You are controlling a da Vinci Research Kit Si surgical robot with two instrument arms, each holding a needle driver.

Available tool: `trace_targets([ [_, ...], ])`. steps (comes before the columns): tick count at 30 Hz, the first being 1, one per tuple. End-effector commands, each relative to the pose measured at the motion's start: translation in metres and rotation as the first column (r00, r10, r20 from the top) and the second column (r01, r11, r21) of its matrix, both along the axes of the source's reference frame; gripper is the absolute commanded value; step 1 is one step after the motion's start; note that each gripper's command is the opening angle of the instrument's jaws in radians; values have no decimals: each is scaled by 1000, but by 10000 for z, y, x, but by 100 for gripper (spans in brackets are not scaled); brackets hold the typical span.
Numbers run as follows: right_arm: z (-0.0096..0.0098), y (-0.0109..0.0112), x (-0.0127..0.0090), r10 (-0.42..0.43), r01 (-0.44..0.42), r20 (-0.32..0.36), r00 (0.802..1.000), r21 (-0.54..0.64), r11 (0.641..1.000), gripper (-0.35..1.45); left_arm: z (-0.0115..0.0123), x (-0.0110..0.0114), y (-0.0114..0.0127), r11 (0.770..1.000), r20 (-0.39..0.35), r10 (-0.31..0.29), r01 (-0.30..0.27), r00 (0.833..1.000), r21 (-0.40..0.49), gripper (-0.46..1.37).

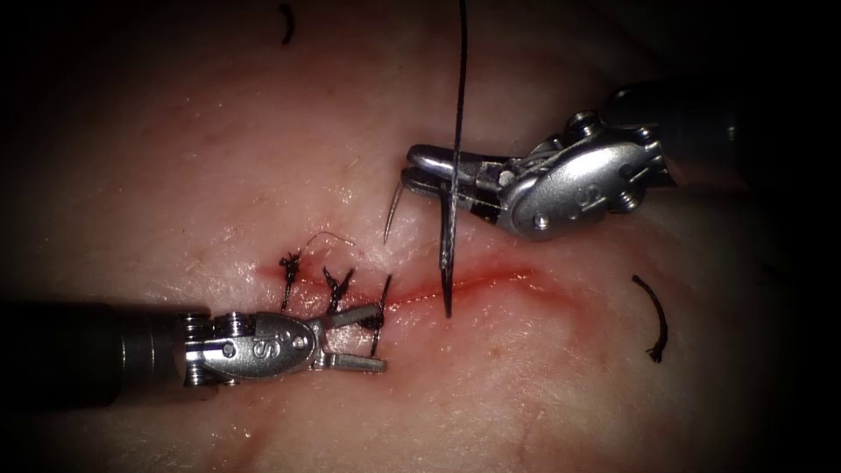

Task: Wound Closure
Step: Throw the needle through the skin on top of the incision

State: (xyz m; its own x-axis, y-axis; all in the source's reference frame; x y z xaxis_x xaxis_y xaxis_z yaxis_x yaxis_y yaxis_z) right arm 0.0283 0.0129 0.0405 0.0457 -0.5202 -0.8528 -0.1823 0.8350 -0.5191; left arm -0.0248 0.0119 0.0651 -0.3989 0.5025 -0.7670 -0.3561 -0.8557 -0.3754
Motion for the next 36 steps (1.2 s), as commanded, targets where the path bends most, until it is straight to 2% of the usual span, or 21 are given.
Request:
trace_targets([
  [1, -1, 0, 0, 6, -6, -3, 1000, -3, 1000, -35, 0, 0, 1, 1000, 1, -2, 2, 1000, 4, 37],
  [7, -7, 4, -4, 5, -5, 3, 1000, -15, 1000, -35, -4, -2, 3, 1000, -1, -1, 1, 1000, 8, 34],
  [12, -19, 12, -15, 11, -10, 11, 1000, -35, 999, -35, -16, -4, 6, 1000, 7, -19, 18, 1000, 11, 34],
  [18, -38, 20, -32, 16, -15, 18, 1000, -49, 999, -35, -37, -9, 19, 998, 36, -54, 55, 998, -37, 31],
  [21, -46, 20, -39, 15, -14, 23, 1000, -48, 999, -35, -45, -15, 26, 997, 33, -55, 56, 998, -54, 33],
  [26, -50, 18, -49, 15, -14, 31, 999, -55, 998, -35, -46, -26, 33, 997, 31, -61, 63, 998, -50, 38],
  [36, -42, 14, -74, 31, -26, 77, 997, -68, 997, -35, -44, -56, 36, 996, 63, -54, 58, 997, -61, 30],
])
